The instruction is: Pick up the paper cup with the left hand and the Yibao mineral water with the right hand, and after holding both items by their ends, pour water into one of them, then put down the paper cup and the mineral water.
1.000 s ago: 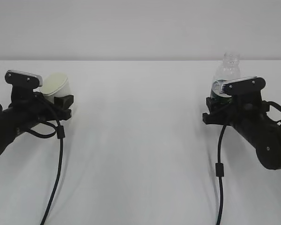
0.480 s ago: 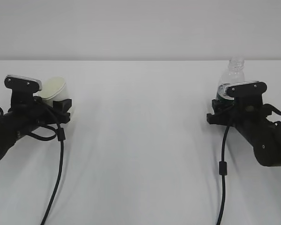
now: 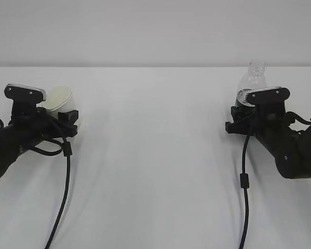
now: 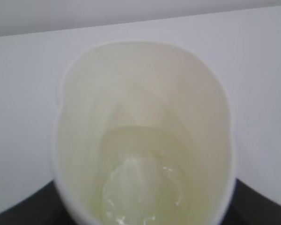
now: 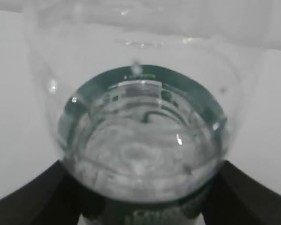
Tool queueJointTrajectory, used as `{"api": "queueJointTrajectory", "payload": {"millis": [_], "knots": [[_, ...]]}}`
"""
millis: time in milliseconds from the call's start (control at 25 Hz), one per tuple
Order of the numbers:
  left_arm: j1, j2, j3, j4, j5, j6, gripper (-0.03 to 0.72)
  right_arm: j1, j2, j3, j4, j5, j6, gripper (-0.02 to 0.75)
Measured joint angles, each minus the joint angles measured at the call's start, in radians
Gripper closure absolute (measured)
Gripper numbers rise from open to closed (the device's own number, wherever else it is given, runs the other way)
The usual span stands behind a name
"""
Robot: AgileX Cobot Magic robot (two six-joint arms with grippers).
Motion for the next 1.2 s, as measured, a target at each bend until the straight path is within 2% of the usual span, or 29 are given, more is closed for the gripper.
{"api": "queueJointTrajectory", "payload": {"millis": [680, 800, 1000, 1200], "knots": [[0.000, 0.055, 0.000, -0.007, -0.063, 0.002, 0.265, 0.000, 0.007, -0.002, 0.000, -0.018, 0.000, 0.230], [0.000, 0.055, 0.000, -0.007, -0.063, 0.002, 0.229, 0.000, 0.007, -0.002, 0.000, -0.018, 0.002, 0.221], [0.000, 0.055, 0.000, -0.007, -0.035, 0.002, 0.159, 0.000, 0.008, 0.000, 0.002, -0.018, 0.004, 0.160], [0.000, 0.057, 0.000, -0.001, -0.004, 0.002, 0.147, 0.000, 0.008, 0.027, 0.000, -0.018, 0.004, 0.147]]}}
